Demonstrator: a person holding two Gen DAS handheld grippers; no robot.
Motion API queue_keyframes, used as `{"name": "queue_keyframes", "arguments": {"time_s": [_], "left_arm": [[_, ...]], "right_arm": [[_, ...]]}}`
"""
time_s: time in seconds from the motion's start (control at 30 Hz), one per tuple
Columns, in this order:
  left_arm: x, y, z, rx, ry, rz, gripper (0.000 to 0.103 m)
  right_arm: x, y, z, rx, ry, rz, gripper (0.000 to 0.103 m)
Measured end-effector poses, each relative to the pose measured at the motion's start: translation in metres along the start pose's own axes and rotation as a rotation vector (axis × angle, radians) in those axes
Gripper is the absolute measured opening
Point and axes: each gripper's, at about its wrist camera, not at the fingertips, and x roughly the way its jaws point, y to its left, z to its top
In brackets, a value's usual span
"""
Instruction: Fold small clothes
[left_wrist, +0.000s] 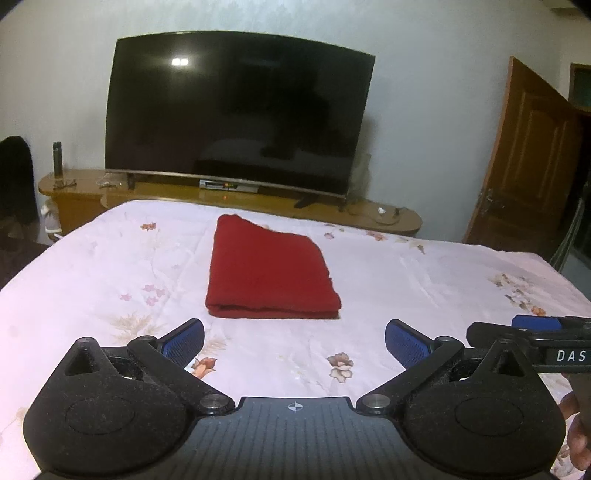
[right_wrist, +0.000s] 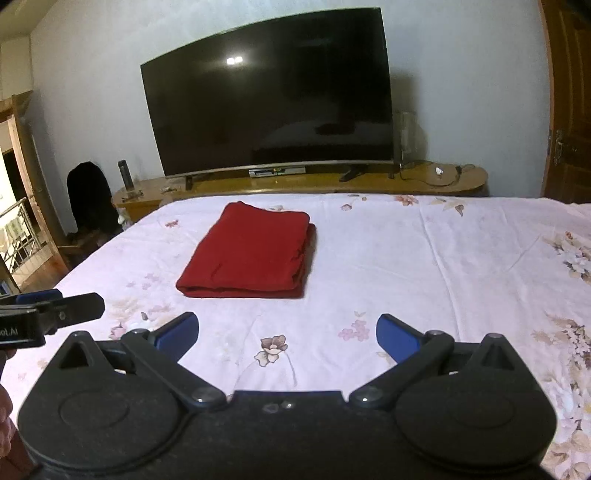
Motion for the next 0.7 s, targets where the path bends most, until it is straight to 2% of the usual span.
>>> {"name": "queue_keyframes", "arguments": {"time_s": [0.27,0.7], "left_arm": [[-0.017,-0.010,0.002,0.009,-0.024,-0.009,0.103],[-0.024,-0.017,0.010,0.020,-0.053,-0.009,0.103]], "right_arm": [[-0.018,0.004,0.002,-0.015,-0.034,0.000,0.102],[-0.024,0.008,0.008,-0.035,-0.059,0.001,0.102]]}}
